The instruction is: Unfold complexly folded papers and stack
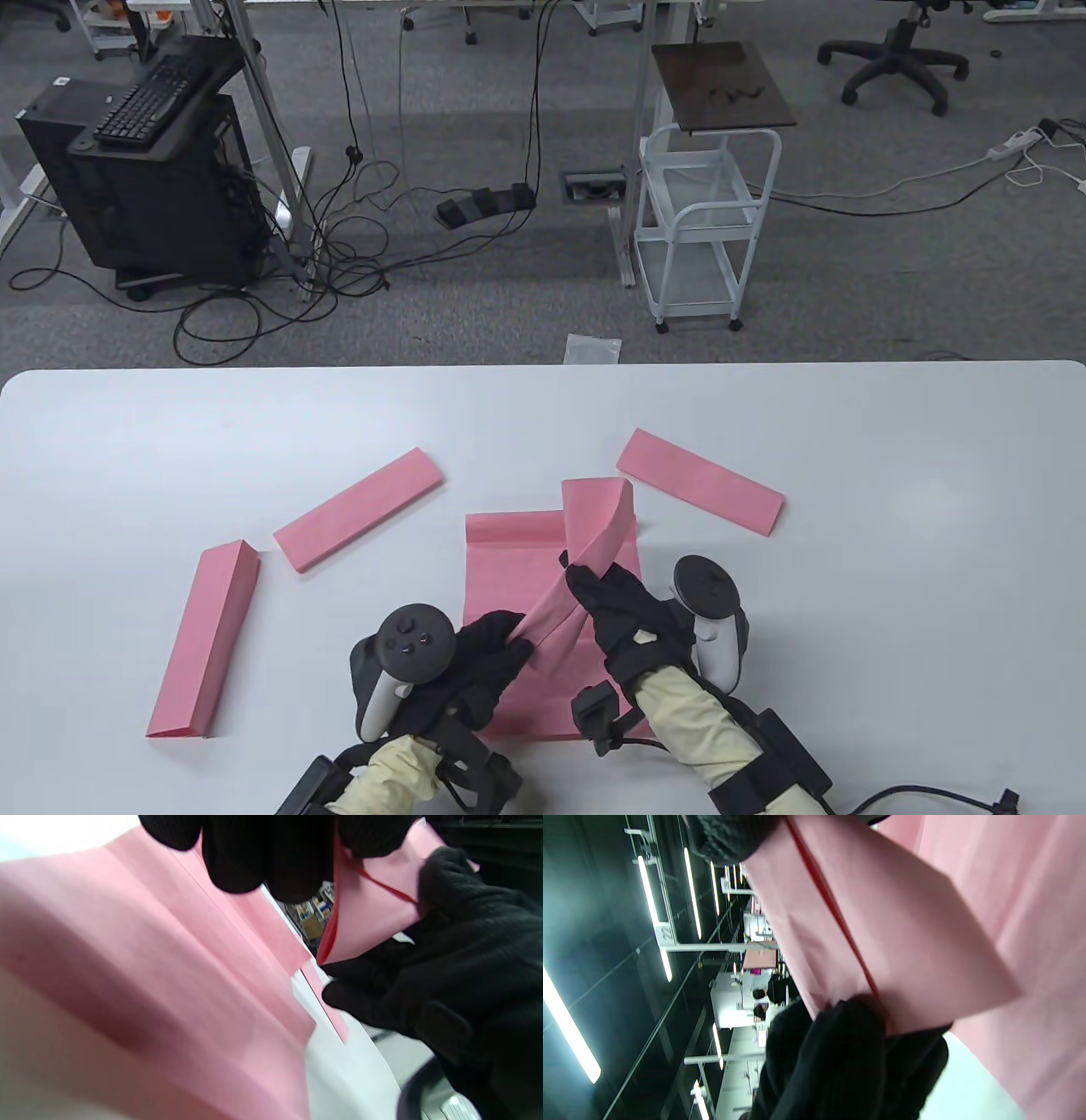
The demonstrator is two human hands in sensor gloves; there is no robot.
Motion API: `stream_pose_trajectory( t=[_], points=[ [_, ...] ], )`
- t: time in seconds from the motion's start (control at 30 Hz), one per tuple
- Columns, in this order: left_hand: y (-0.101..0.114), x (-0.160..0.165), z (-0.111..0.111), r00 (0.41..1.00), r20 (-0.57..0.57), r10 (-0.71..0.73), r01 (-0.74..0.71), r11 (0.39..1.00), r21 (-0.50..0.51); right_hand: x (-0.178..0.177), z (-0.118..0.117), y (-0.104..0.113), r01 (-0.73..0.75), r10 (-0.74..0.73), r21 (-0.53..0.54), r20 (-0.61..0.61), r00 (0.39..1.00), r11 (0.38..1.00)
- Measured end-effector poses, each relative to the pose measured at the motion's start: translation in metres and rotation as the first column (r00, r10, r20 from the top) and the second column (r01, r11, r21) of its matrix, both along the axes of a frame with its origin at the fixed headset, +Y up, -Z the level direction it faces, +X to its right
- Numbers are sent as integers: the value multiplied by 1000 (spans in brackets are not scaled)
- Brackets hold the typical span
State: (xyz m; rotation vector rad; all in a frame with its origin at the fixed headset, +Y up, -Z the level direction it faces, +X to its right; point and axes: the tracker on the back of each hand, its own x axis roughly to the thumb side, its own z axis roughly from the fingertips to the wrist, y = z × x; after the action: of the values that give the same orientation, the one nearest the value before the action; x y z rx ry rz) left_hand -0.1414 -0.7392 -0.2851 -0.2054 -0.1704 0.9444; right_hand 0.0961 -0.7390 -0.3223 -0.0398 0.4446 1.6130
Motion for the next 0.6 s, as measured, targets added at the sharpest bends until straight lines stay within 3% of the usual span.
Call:
stream_pose_trajectory(
  t=[0.17, 0.3, 0.43, 0.6],
  points=[
    [10, -27, -9, 997, -72, 35, -34, 999, 16, 31, 1, 1, 40, -39, 60, -5, 999, 997],
    [13, -49, -19, 995, -51, 89, -90, 996, -23, 57, -3, 6, -134, 132, 152, 24, 991, 979],
    [9, -59, -25, 995, 9, 102, -101, 988, -114, 64, -10, 15, -338, 370, 330, -39, 928, 881],
    [3, -60, -29, 992, 89, 93, -77, 983, -167, 59, -22, 20, -336, 452, 439, -193, 871, 834]
  ],
)
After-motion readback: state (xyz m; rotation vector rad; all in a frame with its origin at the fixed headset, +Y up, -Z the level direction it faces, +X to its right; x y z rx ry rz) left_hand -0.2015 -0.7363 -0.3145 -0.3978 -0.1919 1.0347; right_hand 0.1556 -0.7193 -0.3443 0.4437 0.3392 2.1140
